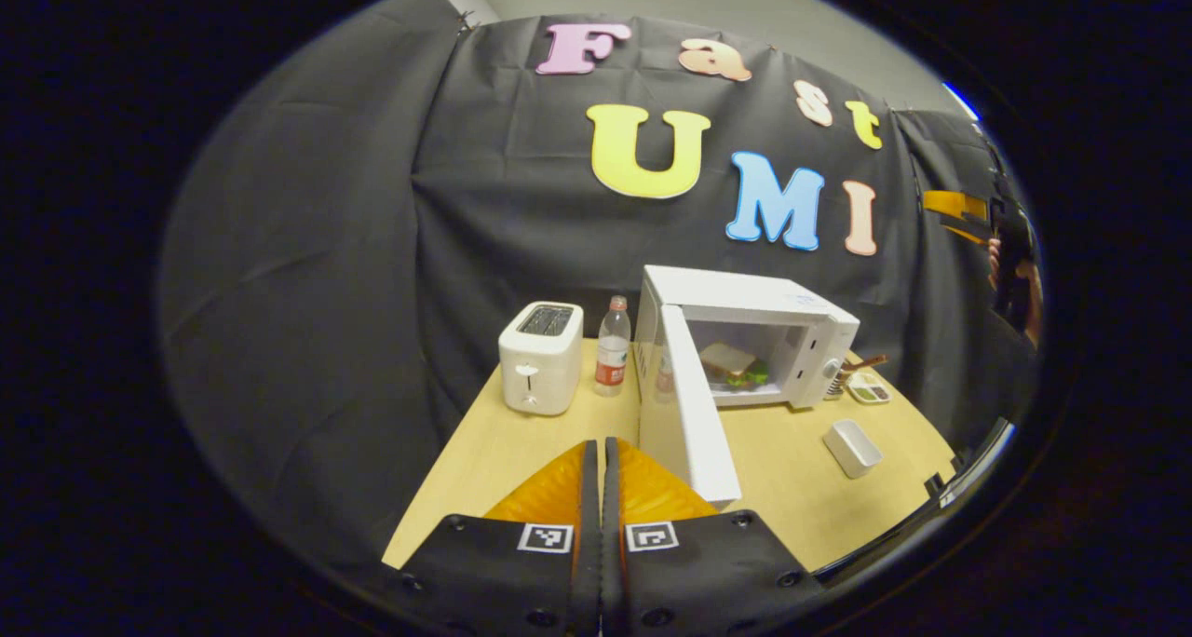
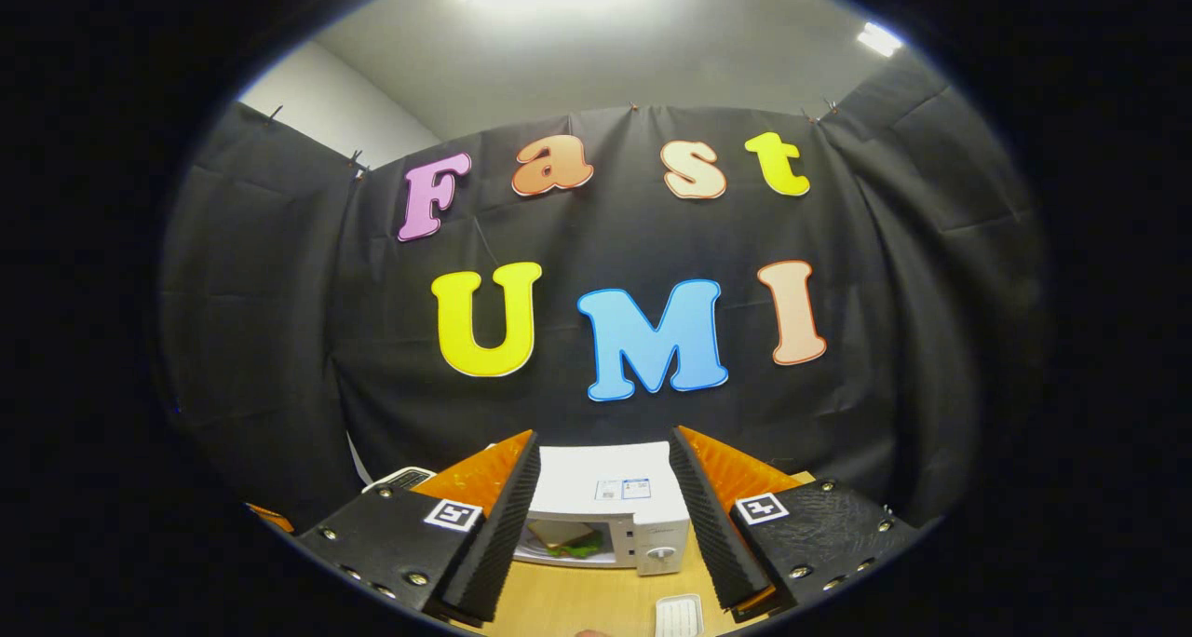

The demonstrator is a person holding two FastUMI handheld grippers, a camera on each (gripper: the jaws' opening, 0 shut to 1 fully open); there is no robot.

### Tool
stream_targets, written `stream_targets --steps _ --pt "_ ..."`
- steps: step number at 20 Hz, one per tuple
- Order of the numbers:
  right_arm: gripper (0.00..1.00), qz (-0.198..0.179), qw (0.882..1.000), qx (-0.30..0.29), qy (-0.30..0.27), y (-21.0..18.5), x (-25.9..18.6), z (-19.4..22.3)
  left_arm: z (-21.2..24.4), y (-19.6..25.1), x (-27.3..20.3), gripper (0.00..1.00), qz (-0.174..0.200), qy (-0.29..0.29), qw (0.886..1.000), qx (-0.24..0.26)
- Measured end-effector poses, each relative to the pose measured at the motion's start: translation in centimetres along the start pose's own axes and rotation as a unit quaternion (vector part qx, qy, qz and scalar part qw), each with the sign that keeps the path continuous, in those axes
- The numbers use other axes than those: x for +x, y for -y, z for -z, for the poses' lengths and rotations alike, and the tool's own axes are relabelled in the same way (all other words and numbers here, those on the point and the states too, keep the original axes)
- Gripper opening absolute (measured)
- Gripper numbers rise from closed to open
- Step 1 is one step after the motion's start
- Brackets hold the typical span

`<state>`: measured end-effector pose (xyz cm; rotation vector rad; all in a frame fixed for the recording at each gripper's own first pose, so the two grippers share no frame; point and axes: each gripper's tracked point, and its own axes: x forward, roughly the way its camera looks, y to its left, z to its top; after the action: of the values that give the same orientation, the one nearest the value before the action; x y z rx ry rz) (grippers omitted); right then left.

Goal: Open the microwave oven with the left hand, put the food in, and close the microwave oven.

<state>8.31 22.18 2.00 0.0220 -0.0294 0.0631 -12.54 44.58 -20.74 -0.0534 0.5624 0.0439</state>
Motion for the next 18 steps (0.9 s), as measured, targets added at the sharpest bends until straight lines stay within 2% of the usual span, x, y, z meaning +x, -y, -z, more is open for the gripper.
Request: stream_targets --steps 1,2,10,15,18 --pt "0.94 0.003 1.0 -0.001 0.001 0.0 -0.8 -0.4 0.5 0.3 0.1 0.07 0.005 -0.003 1.0 -0.002" --pt "0.99 0.008 1.0 0.0 0.002 -0.1 -0.3 -0.3 0.9 0.7 0.1 0.07 0.011 -0.006 1.0 -0.001" --pt "1.0 0.027 1.0 -0.001 -0.011 -0.7 -1.1 0.6 3.3 3.3 0.5 0.07 0.083 -0.034 0.996 0.015" --pt "1.0 0.033 0.999 -0.008 -0.007 -0.1 -1.7 0.3 3.9 4.6 0.7 0.05 0.1 -0.041 0.994 0.017" --pt "1.0 0.034 0.999 -0.006 -0.004 0.6 -1.6 0.2 3.9 6.2 0.5 0.09 0.11 -0.043 0.993 0.016"
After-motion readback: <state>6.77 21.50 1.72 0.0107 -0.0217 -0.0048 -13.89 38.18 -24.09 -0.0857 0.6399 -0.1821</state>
